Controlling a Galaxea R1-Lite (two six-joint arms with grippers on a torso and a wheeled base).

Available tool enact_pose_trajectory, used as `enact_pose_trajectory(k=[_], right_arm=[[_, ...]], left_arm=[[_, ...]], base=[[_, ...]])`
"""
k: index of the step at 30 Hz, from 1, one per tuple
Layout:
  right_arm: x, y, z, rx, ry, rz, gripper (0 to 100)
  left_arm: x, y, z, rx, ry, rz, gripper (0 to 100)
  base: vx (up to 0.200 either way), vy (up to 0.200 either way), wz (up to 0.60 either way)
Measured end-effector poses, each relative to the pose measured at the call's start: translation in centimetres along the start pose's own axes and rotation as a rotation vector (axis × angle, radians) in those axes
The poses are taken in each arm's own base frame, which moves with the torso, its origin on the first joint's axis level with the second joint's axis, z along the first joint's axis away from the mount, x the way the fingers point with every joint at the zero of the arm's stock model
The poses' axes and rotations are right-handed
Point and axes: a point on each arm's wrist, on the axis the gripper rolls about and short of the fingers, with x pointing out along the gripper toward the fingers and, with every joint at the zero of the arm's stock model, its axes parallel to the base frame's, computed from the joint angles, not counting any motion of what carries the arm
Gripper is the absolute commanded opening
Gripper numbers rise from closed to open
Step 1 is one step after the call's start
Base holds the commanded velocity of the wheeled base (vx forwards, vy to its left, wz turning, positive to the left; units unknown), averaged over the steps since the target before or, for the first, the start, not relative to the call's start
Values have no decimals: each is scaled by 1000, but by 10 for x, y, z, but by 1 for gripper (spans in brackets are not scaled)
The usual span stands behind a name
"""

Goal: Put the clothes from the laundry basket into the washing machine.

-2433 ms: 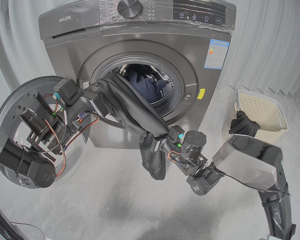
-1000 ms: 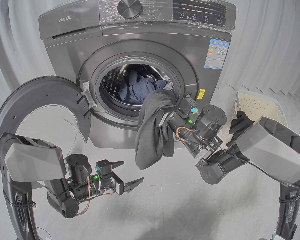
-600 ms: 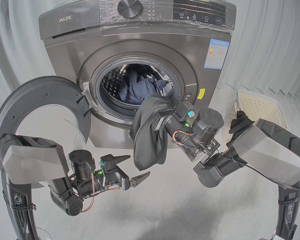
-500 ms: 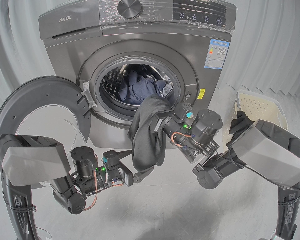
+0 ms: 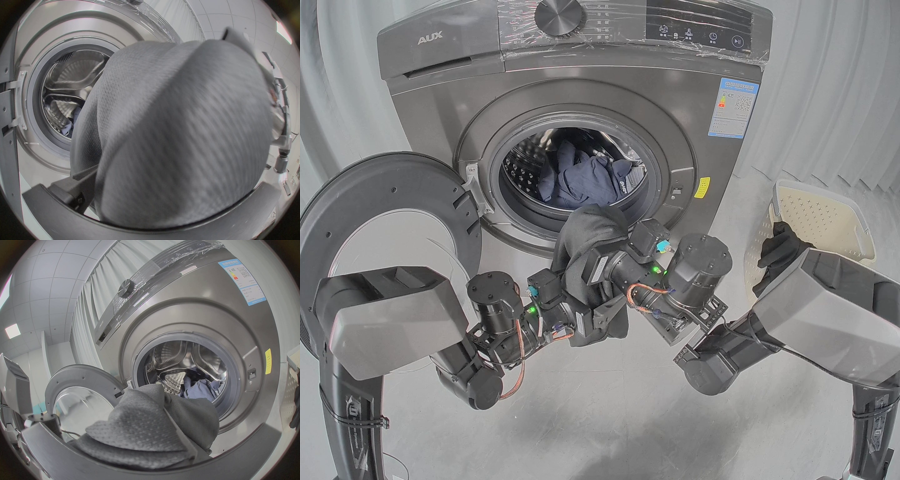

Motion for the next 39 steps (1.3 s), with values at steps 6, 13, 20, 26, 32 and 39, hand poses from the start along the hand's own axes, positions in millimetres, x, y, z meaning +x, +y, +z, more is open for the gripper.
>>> enact_pose_trajectory(k=[6,13,20,26,32,39], right_arm=[[-9,10,0,13,25,5,0],[-17,14,4,27,39,9,0],[-21,2,4,37,48,-39,0],[-22,-14,4,35,57,-85,0],[-27,-21,-7,32,96,-109,0],[-30,-16,-20,33,128,-98,100]], left_arm=[[15,8,-6,-19,-31,79,100],[23,18,-11,-20,-51,134,0],[21,31,-12,-29,-57,169,0],[15,45,1,-33,-88,208,0],[5,45,22,-45,-117,226,0],[-12,28,36,-52,-100,196,0]], base=[[0,0,0],[0,0,0],[0,0,0],[0,0,0],[0,0,0],[0,0,0]])
